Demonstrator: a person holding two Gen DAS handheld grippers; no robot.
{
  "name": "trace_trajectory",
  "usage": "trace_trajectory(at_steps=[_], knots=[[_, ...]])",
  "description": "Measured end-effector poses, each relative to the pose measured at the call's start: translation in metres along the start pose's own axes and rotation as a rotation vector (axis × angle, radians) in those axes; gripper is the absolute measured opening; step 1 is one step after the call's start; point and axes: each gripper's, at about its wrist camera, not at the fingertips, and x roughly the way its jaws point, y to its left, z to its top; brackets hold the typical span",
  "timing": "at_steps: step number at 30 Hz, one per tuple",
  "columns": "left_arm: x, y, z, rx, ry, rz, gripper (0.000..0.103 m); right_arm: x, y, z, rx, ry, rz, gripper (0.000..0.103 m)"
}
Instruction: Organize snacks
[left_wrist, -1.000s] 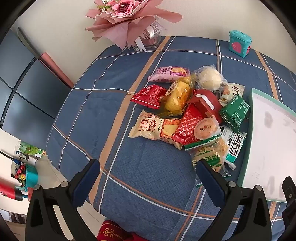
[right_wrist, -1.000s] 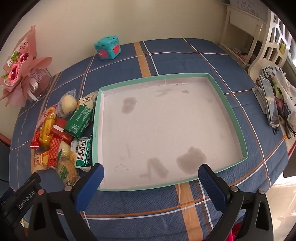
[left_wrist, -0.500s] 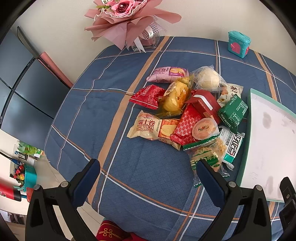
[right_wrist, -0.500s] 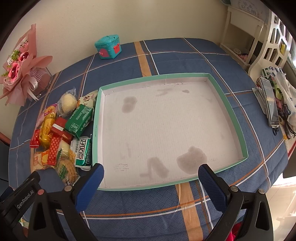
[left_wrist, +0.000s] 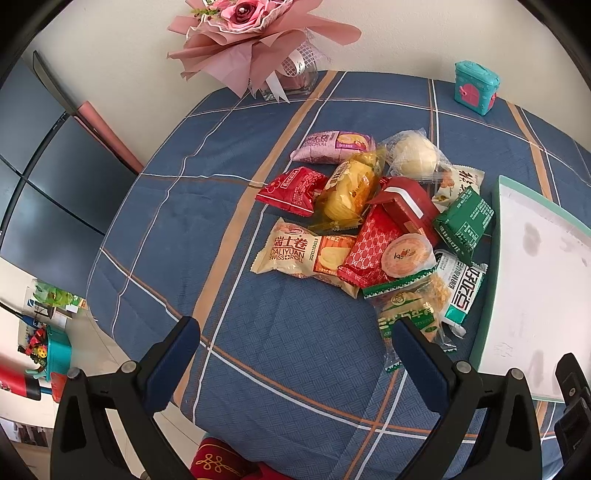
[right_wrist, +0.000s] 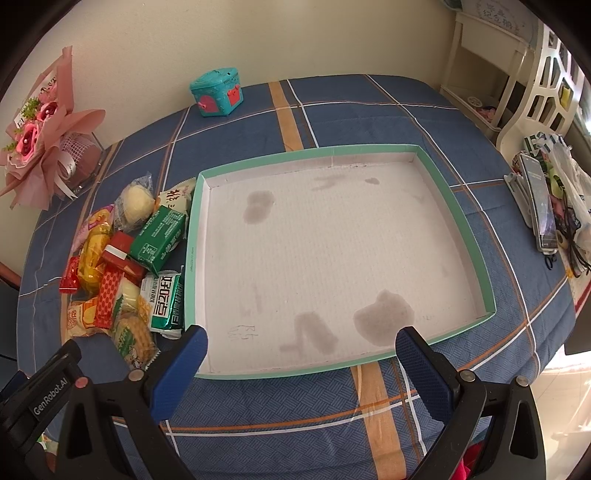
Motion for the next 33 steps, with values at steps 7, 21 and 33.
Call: trace_trajectory(at_steps=[7, 21, 33], knots=[[0.0001, -0.0002, 0.0003, -0.001, 0.000, 0.000, 0.103, -0.0003, 0.0004, 0.0000, 0.000, 0.000, -0.002, 0.103], [0.0016, -0.0009, -0.0008, 0.001, 0.003, 0.000, 0.103, 0.0001, 0.0008, -0.0001, -0.002, 0.000, -0.004, 0.103], [0.0016, -0.0006, -0.0003, 0.001, 0.005, 0.000, 0.103, 0.0002, 0.0013, -0.0004, -0.003, 0.000, -0.005, 0.103]])
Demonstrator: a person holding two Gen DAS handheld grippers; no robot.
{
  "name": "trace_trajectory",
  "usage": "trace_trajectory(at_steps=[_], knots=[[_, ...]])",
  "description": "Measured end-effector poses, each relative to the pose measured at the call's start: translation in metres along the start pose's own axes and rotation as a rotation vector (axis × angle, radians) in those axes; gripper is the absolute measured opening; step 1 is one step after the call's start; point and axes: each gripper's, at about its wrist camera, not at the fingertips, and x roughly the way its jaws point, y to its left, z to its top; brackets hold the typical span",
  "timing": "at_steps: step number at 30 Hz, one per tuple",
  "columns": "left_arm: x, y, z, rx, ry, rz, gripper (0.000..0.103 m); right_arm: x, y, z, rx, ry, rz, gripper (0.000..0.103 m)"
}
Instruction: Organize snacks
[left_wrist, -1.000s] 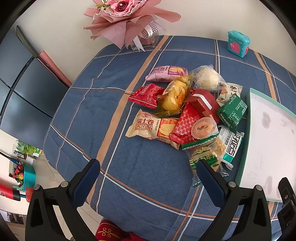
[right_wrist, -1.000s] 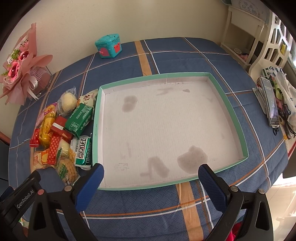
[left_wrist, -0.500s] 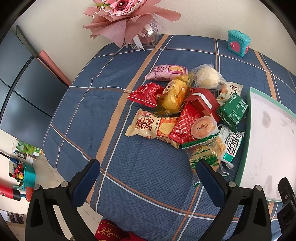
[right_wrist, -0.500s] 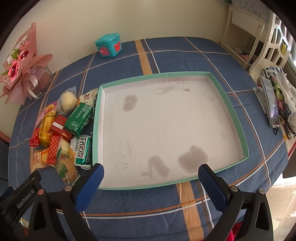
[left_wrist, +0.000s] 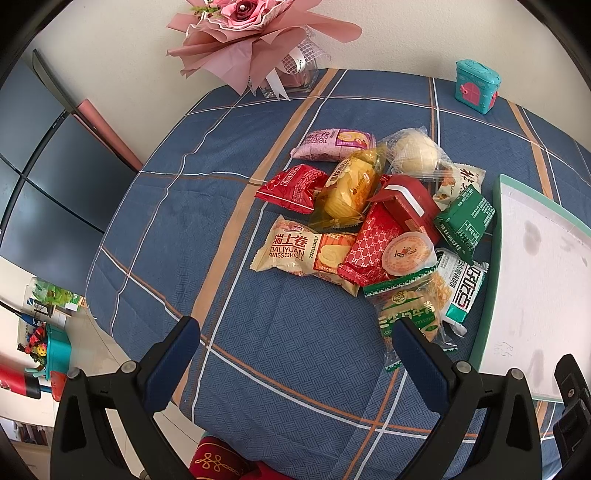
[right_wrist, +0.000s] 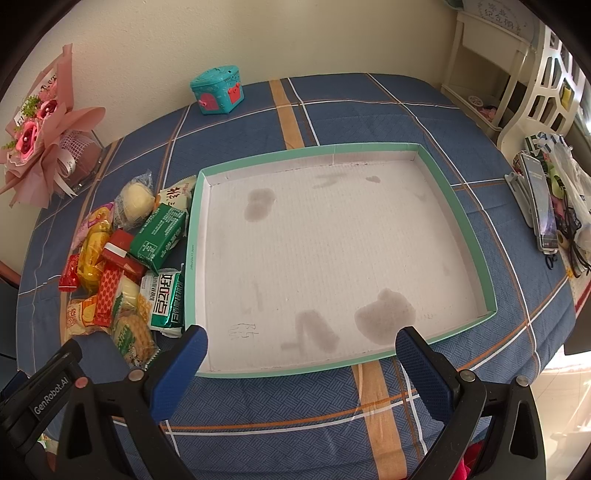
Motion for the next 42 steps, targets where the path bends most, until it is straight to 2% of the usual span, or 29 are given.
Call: trace_trajectory(at_steps=[29, 32, 37, 42], knots=[[0.001, 0.003, 0.000, -0.020, 0.001, -0.005, 0.103, -0.001, 0.003, 0.000, -0.012, -0.009, 0.007, 0.103], [0.008, 0.016, 0.004, -0.096, 0.006, -0.010, 0.103, 0.001, 0.018, 0.000, -0.055, -0.009, 0.055, 0.103], [0.031, 0.042, 0.006, -0.200, 0.073, -0.069, 0.103, 0.022, 0.057, -0.005, -0.142, 0.089, 0.173, 0.103], [0.056, 0.056, 0.009, -0.244, 0.145, -0.092, 0.103, 0.022, 0.096, -0.013, -0.242, 0.056, 0.194, 0.103]])
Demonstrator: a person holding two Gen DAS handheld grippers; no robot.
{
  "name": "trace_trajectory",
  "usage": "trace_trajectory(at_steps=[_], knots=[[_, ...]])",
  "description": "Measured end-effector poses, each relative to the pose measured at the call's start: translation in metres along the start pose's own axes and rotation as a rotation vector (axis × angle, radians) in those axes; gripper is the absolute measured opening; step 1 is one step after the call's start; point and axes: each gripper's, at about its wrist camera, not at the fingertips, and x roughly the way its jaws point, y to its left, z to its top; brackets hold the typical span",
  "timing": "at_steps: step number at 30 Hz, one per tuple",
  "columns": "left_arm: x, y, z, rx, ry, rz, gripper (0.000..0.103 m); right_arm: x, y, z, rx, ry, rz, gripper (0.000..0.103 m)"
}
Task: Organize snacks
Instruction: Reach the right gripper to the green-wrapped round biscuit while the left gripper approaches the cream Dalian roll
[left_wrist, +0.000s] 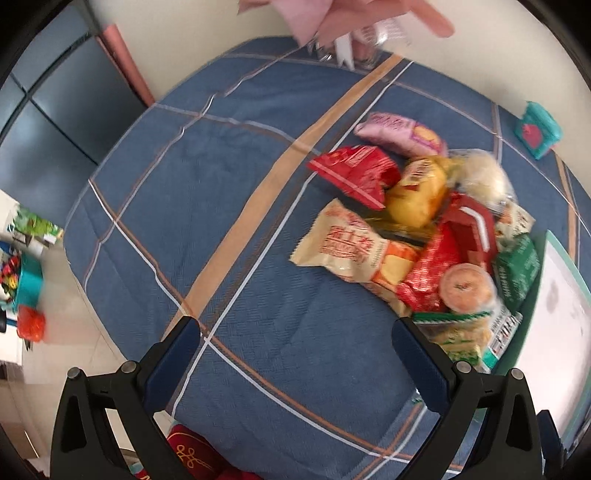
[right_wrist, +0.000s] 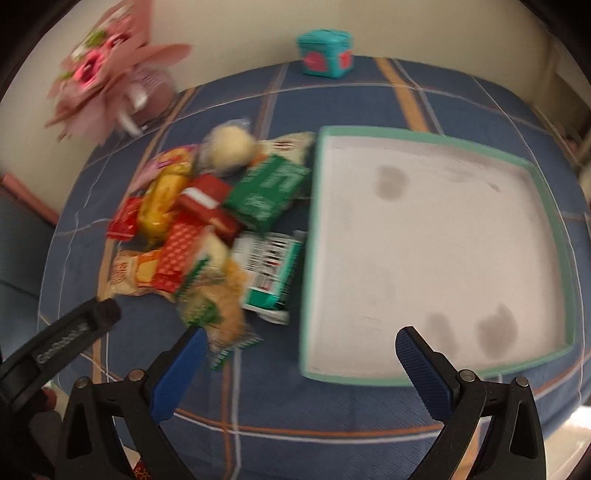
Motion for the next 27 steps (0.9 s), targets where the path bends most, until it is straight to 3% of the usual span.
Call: trace_trajectory(at_steps=[7, 16, 23, 27], knots=[[0.019, 0.018, 0.013, -0.060, 0.052, -0.085, 0.103, 0.018, 0.043, -0.001, -0.135, -0.007, -0.017, 0.103], [0.026, 0.022, 0.025, -0.052, 0.035, -0.118, 0.103, 0.053, 0.072, -0.008, -0.232, 0.054, -0.079, 0.096], [0.037, 0.012, 0.038, -0.030, 0.046, -0.194, 0.103, 0.063, 0.078, -0.012, -0.236, 0.060, -0.112, 0.085], [0.041, 0.007, 0.045, -0.029, 0.043, -0.179, 0.103, 0.063, 0.071, -0.007, -0.215, 0.065, -0.089, 0.082]])
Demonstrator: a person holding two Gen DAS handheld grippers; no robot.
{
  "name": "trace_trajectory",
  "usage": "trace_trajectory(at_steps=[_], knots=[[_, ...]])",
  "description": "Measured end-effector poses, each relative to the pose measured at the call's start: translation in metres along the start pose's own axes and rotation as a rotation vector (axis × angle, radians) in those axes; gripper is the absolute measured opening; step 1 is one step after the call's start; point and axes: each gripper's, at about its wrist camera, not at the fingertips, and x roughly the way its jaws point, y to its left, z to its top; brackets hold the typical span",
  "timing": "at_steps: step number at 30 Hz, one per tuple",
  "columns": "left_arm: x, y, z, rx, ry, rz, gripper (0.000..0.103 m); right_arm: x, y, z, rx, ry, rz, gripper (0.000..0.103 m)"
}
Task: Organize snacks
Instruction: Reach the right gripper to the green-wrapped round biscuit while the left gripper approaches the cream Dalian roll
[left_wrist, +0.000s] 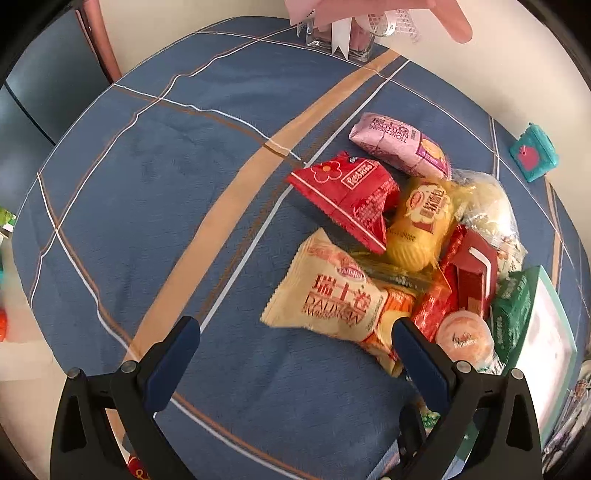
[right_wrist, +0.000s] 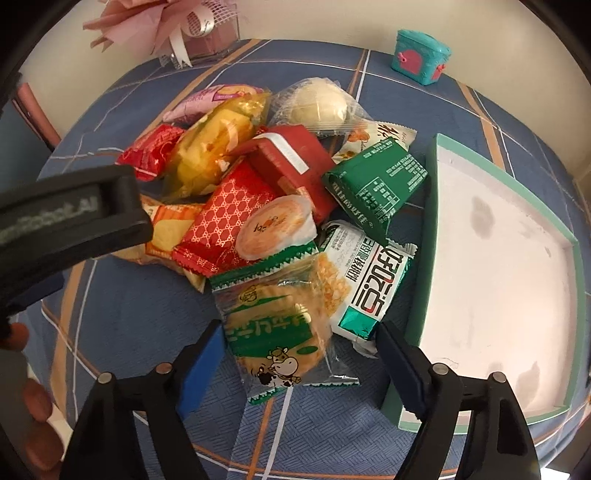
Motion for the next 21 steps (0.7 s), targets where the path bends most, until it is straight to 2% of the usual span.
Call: trace_trajectory(at_steps=[6, 14, 21], knots=[[0.017, -0.002, 0.021, -0.035, -0.004, 0.005, 0.103, 0.002, -0.009, 0.000, 0.006, 0.021, 0.004, 0.081], [0.034, -0.023, 0.035, 0.033, 0.015, 0.035, 0.103, 0.006, -0.008, 0.003, -0.003, 0.029, 0.006, 0.081], [0.037, -0.006, 0.038, 0.017, 0.075, 0.020, 0.103, 0.006, -0.009, 0.003, 0.009, 0.040, 0.008, 0.081]])
